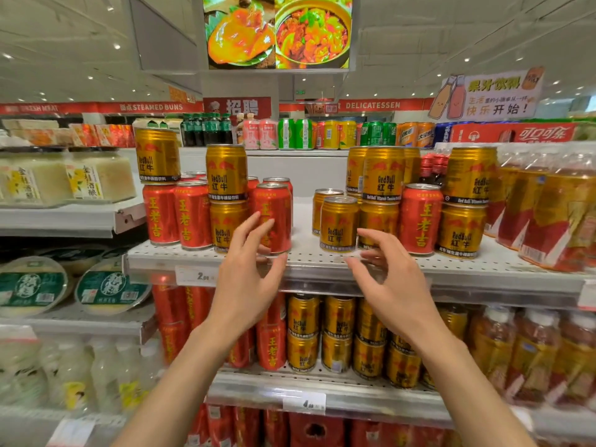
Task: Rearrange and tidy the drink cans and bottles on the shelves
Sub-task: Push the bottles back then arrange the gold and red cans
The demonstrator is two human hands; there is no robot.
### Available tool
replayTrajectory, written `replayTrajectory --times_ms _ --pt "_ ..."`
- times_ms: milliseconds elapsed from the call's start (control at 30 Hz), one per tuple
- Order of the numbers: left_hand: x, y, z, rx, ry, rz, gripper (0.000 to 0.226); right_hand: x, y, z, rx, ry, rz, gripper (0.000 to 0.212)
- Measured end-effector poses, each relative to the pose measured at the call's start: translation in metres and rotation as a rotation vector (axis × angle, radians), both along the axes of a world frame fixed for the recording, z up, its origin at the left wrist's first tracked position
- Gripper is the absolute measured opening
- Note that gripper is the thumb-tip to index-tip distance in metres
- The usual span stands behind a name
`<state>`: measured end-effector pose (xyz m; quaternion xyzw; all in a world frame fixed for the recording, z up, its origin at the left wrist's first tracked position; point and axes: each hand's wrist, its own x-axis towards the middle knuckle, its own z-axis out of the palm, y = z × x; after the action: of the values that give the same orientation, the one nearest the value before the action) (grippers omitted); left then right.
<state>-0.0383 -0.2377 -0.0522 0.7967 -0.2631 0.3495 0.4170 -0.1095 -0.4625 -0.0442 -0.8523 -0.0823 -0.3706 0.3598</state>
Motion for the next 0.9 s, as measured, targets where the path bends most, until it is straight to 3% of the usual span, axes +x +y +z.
replayTrajectory --times_ms 100,167,300,433,533,700,900 --pt "-0.027 -0.001 -0.022 0.004 -0.032 0.03 0.034 -0.019 -0.002 -0.021 -0.005 -0.052 0.027 0.034" --pt "-0.037 0.002 -0.04 0.049 0.051 0.047 0.03 -0.027 -0.003 -0.039 0.004 -0.024 0.024 0.029" --pt "-0.043 0.012 -0.063 0.21 0.325 0.005 0.031 -0.029 -0.007 -0.078 -0.042 0.308 0.045 0.026" --pt "-0.038 0.023 -0.082 0.355 0.438 0.01 0.026 -0.026 -0.006 -0.104 -0.166 0.554 0.011 0.025" --pt "-0.028 0.038 -0.096 0.367 0.483 0.031 0.018 -0.025 0.002 -0.108 -0.19 0.621 -0.046 0.025" --pt "-0.009 0.076 -0.103 0.448 0.587 -0.049 0.025 -0.024 0.03 -0.107 -0.228 0.728 -0.147 0.028" --pt "0.02 0.137 -0.079 0.489 0.55 -0.14 0.022 -0.017 0.1 -0.097 -0.197 0.72 -0.249 0.03"
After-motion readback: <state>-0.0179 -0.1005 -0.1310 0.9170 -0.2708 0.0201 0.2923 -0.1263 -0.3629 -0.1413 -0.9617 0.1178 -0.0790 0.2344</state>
